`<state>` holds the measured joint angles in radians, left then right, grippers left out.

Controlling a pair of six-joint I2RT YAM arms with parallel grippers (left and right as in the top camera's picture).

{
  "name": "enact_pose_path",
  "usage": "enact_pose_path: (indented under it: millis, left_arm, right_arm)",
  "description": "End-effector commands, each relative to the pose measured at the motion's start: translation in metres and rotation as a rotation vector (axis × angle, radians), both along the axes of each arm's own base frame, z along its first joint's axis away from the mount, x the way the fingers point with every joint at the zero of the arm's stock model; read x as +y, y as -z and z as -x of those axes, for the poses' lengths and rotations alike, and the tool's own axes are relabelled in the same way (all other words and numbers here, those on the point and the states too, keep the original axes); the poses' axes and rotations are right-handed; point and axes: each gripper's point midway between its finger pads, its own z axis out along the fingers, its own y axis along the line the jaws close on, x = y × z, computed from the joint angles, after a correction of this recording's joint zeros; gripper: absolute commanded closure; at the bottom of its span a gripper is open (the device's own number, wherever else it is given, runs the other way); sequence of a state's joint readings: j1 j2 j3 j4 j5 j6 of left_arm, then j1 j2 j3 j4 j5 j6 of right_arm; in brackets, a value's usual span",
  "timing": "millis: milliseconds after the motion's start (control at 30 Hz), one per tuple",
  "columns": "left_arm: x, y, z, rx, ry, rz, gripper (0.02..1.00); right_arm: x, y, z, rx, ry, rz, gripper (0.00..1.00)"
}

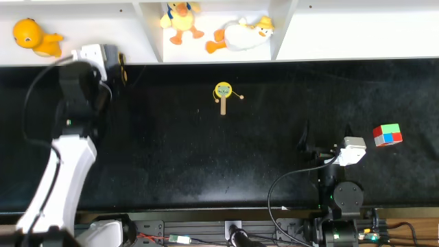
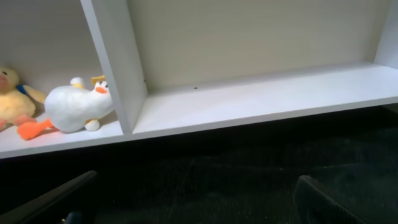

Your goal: Store Toys

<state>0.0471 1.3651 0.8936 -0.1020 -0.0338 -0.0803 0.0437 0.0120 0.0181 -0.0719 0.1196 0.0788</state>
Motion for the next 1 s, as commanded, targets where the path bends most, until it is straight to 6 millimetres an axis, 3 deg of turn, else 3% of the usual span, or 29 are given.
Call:
enact_pose_path:
  millis: [33, 233, 567, 633, 733, 767, 800, 1000]
  left_arm:
    - [-0.003, -0.022, -0.035, -0.045, 0.003, 0.022, 0.84]
    - [-0.002, -0.015, -0.066, -0.029, 0.007, 0.026, 0.838]
    - [-0.003, 0.011, -0.079, 0.013, 0.012, 0.037, 0.829]
    - [-0.005, 0.014, -0.08, 0.021, 0.018, 0.041, 0.684]
    - [-0.006, 0.016, -0.08, 0.025, 0.02, 0.041, 0.189]
    - [-0.006, 0.016, -0.08, 0.025, 0.022, 0.04, 0.066]
    - [-0.006, 0.016, -0.08, 0.025, 0.022, 0.04, 0.02]
    - [-0.005, 0.006, -0.061, 0.064, 0.016, 0.032, 0.023]
  right_arm:
    - [-0.001, 0.004, 0.0, 0.0, 0.005, -0.007, 0.005]
    - [-0.001, 0.004, 0.0, 0.0, 0.005, -0.007, 0.005]
    - [-0.001, 0.004, 0.0, 0.0, 0.005, -0.008, 0.005]
    - [-0.001, 0.004, 0.0, 0.0, 0.005, -0.008, 0.005]
    - [-0.001, 0.004, 0.0, 0.0, 0.005, -0.008, 0.005]
    - [-0.001, 0.004, 0.0, 0.0, 0.005, -0.007, 0.005]
    - [-0.001, 0.004, 0.0, 0.0, 0.005, -0.008, 0.007]
    - [-0.001, 0.004, 0.0, 0.0, 0.005, -0.008, 0.005]
